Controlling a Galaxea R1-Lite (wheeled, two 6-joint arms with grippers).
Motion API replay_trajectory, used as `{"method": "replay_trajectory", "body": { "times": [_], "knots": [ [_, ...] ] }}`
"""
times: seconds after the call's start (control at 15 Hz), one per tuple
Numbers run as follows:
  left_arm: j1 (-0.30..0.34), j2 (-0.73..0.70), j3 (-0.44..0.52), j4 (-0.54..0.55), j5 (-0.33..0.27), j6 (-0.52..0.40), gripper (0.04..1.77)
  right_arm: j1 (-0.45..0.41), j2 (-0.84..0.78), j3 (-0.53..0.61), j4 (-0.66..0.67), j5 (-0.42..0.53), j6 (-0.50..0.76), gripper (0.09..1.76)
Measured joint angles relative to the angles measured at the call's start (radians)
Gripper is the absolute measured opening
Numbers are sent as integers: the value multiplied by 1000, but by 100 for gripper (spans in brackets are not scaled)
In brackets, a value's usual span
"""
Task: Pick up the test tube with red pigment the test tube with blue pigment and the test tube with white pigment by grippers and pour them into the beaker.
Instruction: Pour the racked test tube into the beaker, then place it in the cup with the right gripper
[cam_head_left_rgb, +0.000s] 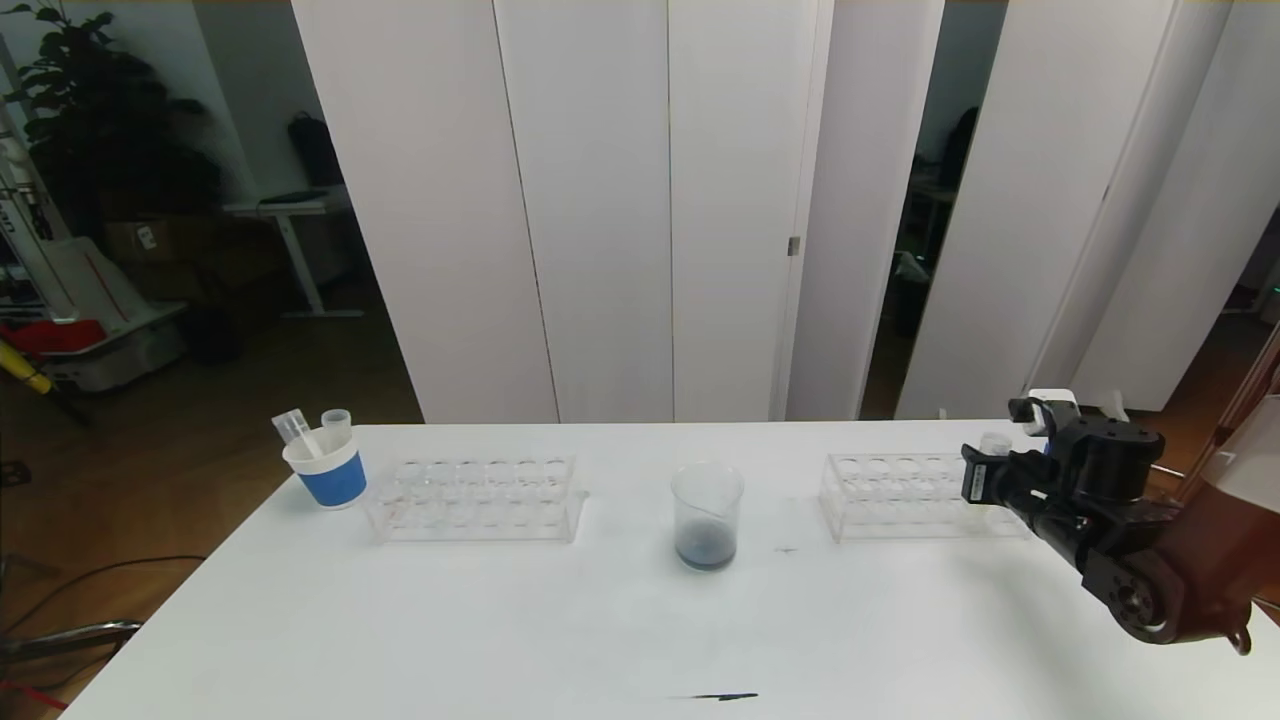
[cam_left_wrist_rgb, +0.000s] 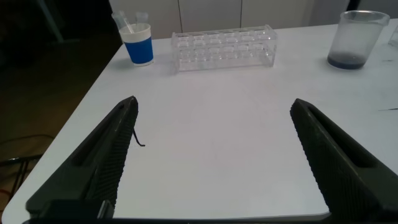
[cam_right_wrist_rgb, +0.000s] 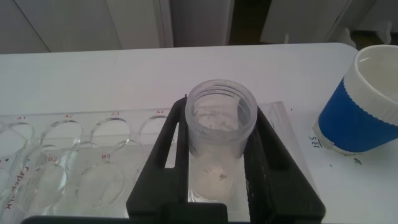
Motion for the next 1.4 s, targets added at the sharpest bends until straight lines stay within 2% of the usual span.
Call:
{"method": "replay_trajectory", "body": {
  "times": [0.27,0.47,0.67,0.8,1.0,1.07,1.2,1.4],
  "knots": [
    [0,0,0,0,0,0,175,-13,-63,-42,21,10,9,58],
    [0,0,0,0,0,0,175,-17,-143,-154,197,12,4,58],
    [0,0,0,0,0,0,175,-7,-207,-369,488,13,4,58],
    [0,0,0,0,0,0,175,7,-232,-556,718,33,4,58],
    [0,0,0,0,0,0,175,30,-246,-823,1067,119,3,58],
    [0,0,0,0,0,0,175,43,-244,-893,1125,151,3,58],
    [0,0,0,0,0,0,175,86,-229,-991,1160,184,-3,58],
    [0,0,0,0,0,0,175,143,-180,-1035,1151,192,-66,58]
  ]
}}
